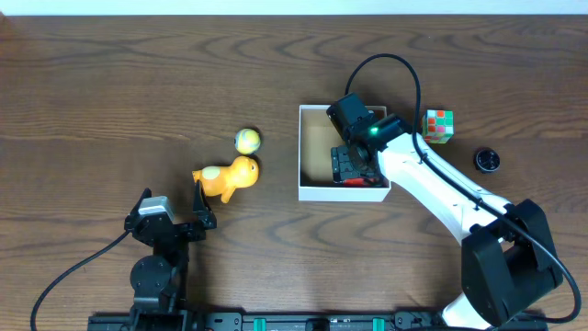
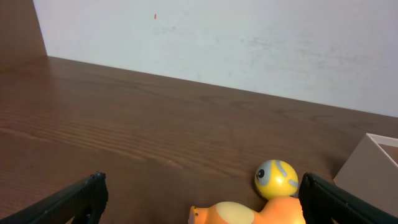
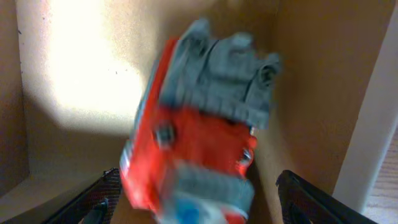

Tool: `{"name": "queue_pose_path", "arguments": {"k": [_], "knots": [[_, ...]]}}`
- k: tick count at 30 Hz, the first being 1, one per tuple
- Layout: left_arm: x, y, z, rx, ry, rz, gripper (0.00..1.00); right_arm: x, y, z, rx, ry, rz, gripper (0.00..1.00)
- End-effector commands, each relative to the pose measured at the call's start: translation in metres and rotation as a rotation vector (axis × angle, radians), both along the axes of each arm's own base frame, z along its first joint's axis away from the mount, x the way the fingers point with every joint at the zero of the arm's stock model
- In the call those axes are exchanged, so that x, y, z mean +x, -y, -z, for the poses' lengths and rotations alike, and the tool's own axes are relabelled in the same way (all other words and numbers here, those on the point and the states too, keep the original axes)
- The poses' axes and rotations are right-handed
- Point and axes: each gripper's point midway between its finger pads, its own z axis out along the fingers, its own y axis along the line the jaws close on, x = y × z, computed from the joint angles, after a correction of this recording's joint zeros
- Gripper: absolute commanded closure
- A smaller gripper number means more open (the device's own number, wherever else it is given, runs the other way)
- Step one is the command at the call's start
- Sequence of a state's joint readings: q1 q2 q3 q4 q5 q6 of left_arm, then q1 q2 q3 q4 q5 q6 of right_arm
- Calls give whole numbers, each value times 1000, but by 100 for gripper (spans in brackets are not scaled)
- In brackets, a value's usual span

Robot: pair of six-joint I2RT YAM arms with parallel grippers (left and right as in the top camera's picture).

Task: Pack container

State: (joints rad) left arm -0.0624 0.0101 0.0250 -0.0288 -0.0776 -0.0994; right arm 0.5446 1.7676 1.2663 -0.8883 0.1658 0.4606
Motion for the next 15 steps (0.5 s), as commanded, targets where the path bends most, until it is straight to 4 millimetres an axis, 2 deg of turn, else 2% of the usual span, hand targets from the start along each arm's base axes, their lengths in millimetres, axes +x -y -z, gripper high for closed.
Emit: {"name": "queue_pose_path", "arguments": {"k": [1, 15], "knots": [[-1, -2, 18, 21, -53, -7, 2, 0, 0, 1, -14, 8, 4, 16], [-1, -2, 18, 21, -53, -7, 2, 2, -1, 0, -15, 17, -25, 19]]}}
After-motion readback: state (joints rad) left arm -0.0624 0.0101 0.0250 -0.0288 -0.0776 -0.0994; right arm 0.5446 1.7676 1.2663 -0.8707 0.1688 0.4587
